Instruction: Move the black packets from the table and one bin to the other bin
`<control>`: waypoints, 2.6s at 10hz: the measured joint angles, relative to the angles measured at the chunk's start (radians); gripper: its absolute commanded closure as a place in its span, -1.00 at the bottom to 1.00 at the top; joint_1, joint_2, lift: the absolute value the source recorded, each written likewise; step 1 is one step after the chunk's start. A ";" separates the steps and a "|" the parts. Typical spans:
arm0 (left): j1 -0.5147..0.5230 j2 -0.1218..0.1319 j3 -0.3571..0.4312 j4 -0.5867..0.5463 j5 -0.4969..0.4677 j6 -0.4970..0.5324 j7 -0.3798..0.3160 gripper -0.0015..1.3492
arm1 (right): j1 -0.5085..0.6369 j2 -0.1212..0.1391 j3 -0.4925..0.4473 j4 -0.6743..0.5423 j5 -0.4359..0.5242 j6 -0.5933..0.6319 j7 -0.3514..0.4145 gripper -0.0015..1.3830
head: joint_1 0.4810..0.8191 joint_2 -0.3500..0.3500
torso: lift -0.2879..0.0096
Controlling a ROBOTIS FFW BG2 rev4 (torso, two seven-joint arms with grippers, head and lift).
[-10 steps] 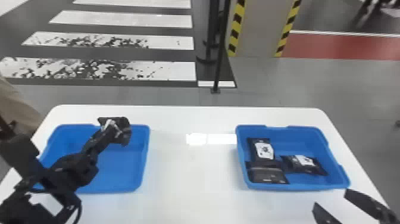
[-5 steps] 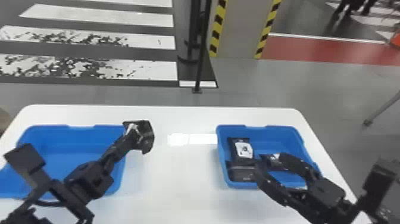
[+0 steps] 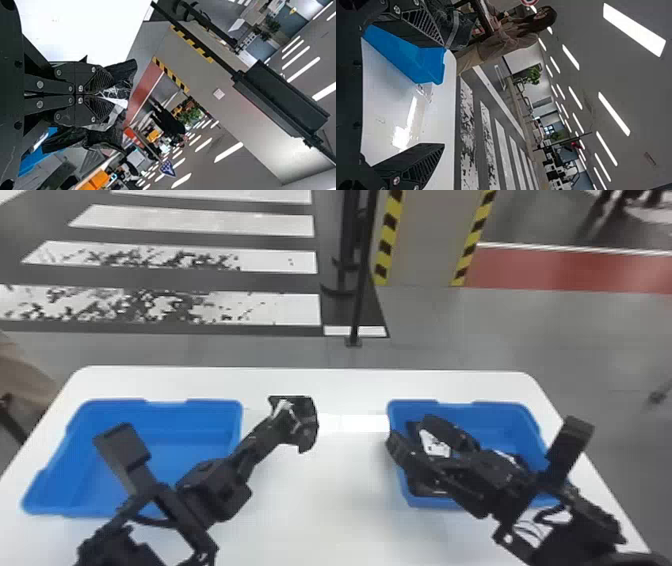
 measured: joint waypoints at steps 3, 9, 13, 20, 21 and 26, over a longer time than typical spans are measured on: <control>-0.016 0.001 -0.022 0.027 -0.029 -0.041 0.001 0.79 | -0.101 -0.014 0.118 0.037 -0.069 0.020 0.000 -0.81 | 0.27 -0.13 | 0.20; -0.042 0.005 -0.059 0.069 -0.008 -0.083 -0.001 0.79 | -0.172 -0.036 0.254 0.043 -0.138 0.025 -0.016 -0.81 | 0.27 0.08 | 0.20; -0.042 0.007 -0.063 0.069 0.000 -0.089 -0.008 0.79 | -0.213 -0.037 0.255 0.072 -0.102 -0.015 -0.031 -0.60 | 0.27 0.05 | 0.20; -0.055 0.012 -0.081 0.063 0.046 -0.122 -0.025 0.79 | -0.237 -0.042 0.272 0.134 -0.080 0.025 -0.038 0.52 | 0.27 0.02 | 0.20; -0.055 0.014 -0.084 0.060 0.053 -0.122 -0.025 0.79 | -0.235 -0.042 0.274 0.119 -0.081 0.039 -0.054 0.57 | 0.27 0.02 | 0.20; -0.046 0.015 -0.082 0.058 0.066 -0.112 -0.032 0.78 | -0.216 -0.042 0.274 0.024 -0.082 0.107 -0.098 0.61 | 0.27 0.05 | 0.20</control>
